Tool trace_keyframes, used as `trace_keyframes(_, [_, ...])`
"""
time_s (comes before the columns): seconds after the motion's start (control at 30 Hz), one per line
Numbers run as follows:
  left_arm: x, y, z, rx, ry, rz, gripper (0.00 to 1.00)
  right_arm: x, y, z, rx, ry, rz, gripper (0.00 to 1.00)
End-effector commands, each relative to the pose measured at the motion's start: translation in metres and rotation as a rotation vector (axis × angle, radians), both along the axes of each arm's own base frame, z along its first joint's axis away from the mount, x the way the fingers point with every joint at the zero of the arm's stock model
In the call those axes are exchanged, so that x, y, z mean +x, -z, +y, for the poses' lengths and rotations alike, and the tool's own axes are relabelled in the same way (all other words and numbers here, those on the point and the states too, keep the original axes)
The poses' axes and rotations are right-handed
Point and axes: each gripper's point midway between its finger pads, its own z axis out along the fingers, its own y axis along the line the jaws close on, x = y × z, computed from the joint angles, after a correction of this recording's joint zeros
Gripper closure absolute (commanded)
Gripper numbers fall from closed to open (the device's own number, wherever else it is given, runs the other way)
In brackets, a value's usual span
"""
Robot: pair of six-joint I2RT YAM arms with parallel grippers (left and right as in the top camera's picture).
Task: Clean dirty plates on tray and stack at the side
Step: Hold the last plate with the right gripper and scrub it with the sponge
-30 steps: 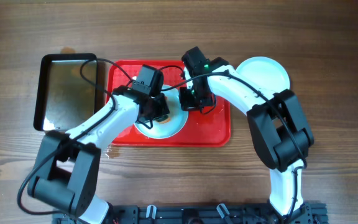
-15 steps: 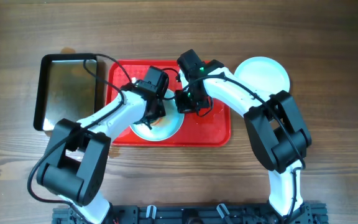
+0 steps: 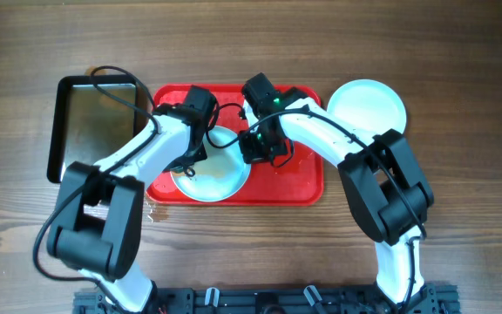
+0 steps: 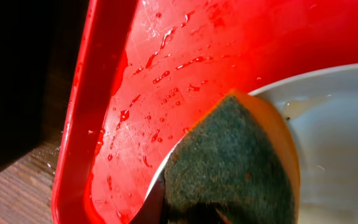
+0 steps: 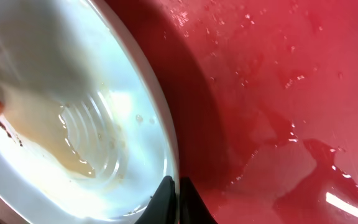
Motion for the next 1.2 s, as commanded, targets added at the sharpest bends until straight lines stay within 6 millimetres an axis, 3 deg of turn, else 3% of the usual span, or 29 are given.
trace_keyframes(0.0, [0.011, -0.037, -0.02, -0.17, -0.005, -0.089, 0.96, 0.006, 0.01, -0.027, -0.105, 0.031, -0.021, 0.96])
trace_keyframes(0.1, [0.0, -0.033, -0.054, -0.365, 0.016, -0.027, 0.96, 0.006, 0.009, -0.027, -0.104, 0.033, -0.021, 0.96])
trace_keyframes(0.2, [-0.012, -0.019, -0.073, -0.455, 0.031, 0.041, 0.96, 0.006, 0.009, -0.027, -0.107, 0.054, -0.014, 0.96])
trace_keyframes(0.53, [-0.037, 0.023, -0.107, -0.432, 0.033, 0.171, 0.96, 0.006, 0.009, -0.027, -0.108, 0.077, -0.008, 0.96])
trace_keyframes(0.6, [-0.044, 0.031, -0.098, -0.381, 0.023, 0.203, 0.96, 0.006, 0.01, -0.027, -0.109, 0.077, -0.009, 0.96])
trace_keyframes(0.67, [-0.048, 0.035, -0.075, -0.251, 0.014, 0.216, 0.96, 0.006, 0.01, -0.027, -0.109, 0.076, -0.009, 0.96])
trace_keyframes(0.87, [-0.047, 0.02, -0.009, 0.123, 0.034, 0.18, 0.96, 0.006, 0.01, -0.027, -0.108, 0.069, -0.01, 0.96])
trace_keyframes(1.17, [-0.025, 0.001, 0.021, 0.333, 0.034, 0.052, 0.96, 0.006, 0.01, -0.027, -0.108, 0.069, -0.01, 0.96])
